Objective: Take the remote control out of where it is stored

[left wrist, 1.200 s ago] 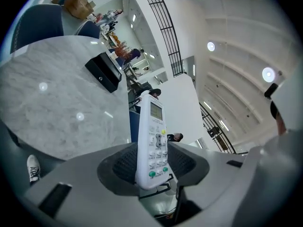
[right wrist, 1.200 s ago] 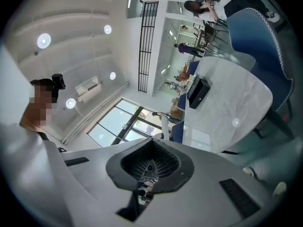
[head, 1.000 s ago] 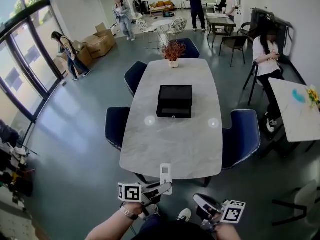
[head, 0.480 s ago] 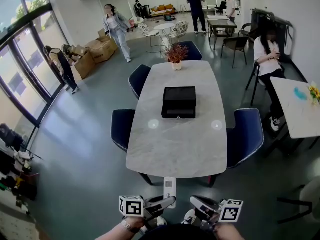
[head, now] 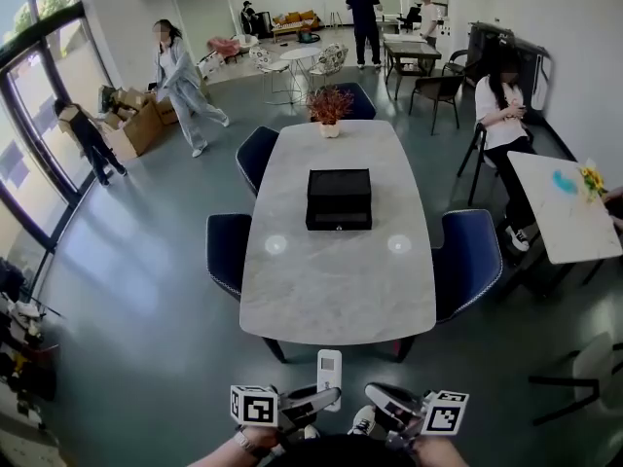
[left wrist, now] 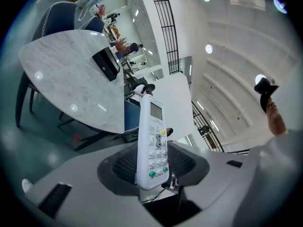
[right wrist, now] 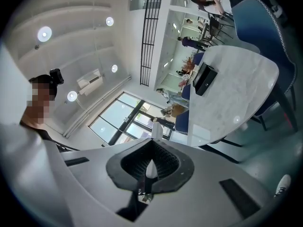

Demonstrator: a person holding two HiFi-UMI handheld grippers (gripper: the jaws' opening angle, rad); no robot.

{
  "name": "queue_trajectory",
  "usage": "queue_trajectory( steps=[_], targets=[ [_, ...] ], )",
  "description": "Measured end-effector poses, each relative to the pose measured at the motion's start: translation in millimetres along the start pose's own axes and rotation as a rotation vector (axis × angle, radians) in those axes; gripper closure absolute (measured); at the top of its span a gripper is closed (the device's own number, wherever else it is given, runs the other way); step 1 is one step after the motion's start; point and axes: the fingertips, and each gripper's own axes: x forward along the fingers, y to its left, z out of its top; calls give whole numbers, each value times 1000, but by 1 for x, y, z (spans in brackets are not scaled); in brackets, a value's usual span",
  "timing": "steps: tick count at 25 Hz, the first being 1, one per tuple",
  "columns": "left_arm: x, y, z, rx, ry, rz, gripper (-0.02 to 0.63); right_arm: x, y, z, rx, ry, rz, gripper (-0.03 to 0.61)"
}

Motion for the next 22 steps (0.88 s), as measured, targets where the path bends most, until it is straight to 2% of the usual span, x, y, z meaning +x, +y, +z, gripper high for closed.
queue_trajectory(
  steps=[4, 8, 11, 16, 19, 22],
  targets=[
    [-17, 0, 5, 18, 10, -6, 428, 16, 7, -13, 27, -12, 11, 571],
    [-36, 2, 6, 22, 2, -6, 428, 29, 12, -22, -62, 18, -27, 571],
    [-47, 3, 6, 10, -15, -24, 428, 39, 22, -32, -28, 17, -2, 571],
    [-66, 2, 4, 17, -32, -39, 428, 49, 29, -42, -91, 38, -34, 571],
    [-72, 2, 3, 32, -36, -33, 428, 54, 31, -50, -53, 38, -9, 571],
    [-82, 7, -3, 19, -40, -28, 428, 54, 25, -59, -111, 66, -53, 571]
  ],
)
